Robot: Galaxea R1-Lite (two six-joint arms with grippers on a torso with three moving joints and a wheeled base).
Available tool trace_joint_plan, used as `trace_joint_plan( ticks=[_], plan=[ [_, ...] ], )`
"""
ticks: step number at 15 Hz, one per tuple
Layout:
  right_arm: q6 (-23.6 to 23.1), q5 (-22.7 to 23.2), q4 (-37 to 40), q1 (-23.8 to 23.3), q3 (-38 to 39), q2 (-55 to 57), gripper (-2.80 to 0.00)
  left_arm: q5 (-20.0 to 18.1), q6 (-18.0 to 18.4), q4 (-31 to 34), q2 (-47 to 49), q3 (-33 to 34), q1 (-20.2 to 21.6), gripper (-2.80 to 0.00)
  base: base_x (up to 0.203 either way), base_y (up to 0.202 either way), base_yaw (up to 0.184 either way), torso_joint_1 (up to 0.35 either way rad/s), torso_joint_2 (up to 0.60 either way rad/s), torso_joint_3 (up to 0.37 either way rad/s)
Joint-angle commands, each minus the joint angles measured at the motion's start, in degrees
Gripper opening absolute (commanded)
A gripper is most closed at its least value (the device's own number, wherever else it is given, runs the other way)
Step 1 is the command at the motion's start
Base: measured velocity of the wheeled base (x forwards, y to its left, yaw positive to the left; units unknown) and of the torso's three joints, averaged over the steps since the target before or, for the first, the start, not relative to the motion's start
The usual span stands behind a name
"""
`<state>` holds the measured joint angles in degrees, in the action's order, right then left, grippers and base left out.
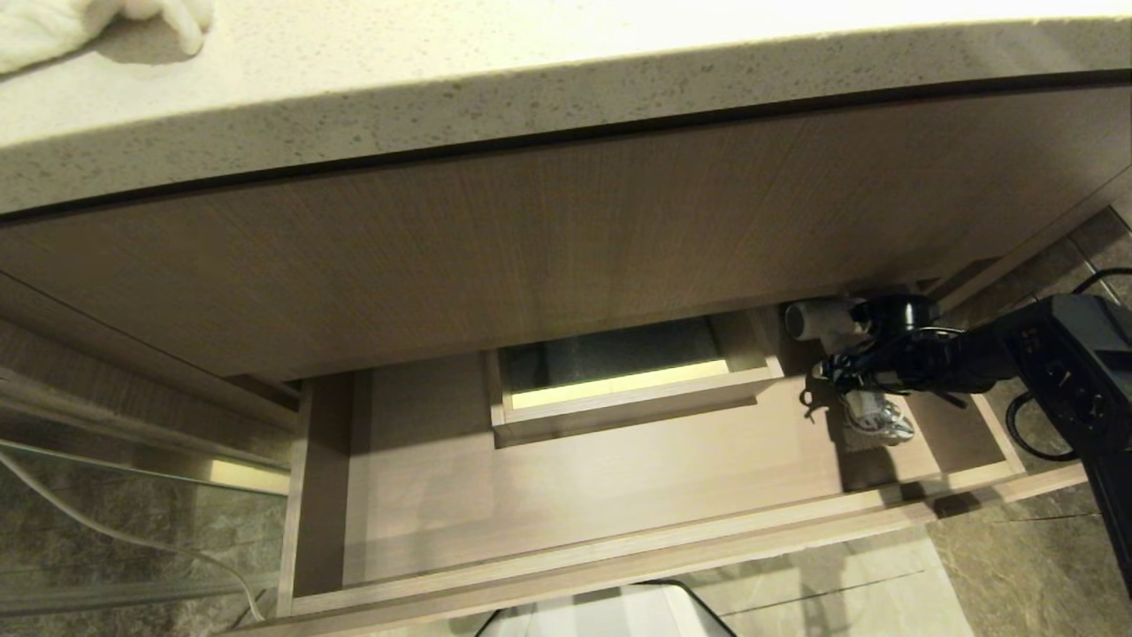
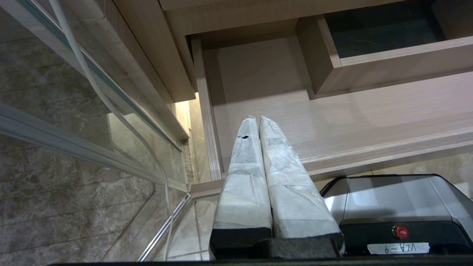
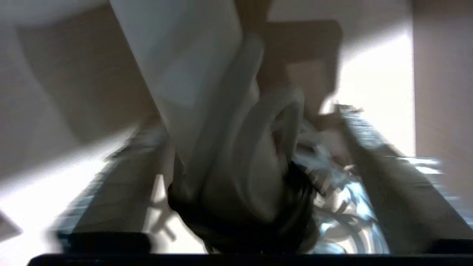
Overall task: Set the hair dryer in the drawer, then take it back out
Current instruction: Take the hairdryer out
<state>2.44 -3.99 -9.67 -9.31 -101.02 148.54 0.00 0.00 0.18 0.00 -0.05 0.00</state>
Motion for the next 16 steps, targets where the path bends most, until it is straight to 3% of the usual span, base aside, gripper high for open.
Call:
trace_joint_plan(
  ticks=[1, 6, 16],
  plan=[
    [-0.42, -0.14, -0.44, -0.27, 0.04, 0.7, -2.8, 0.0, 0.0, -0.01, -0.09, -0.04, 0.0, -2.8, 0.0, 0.0, 0.0, 0.0, 0.0, 0.0],
    [-1.9, -0.64, 0.26, -0.28, 1.1, -1.52, -2.8, 0.0, 0.0, 0.06, -0.02, -0.02, 0.0, -2.8, 0.0, 0.0, 0.0, 0.0, 0.0, 0.0],
    [-2.09, -0.14, 0.27, -0.36, 12.26, -14.12, -2.8, 0.0, 0.0, 0.01, -0.09, -0.03, 0.0, -2.8, 0.0, 0.0, 0.0, 0.0, 0.0, 0.0]
  ],
)
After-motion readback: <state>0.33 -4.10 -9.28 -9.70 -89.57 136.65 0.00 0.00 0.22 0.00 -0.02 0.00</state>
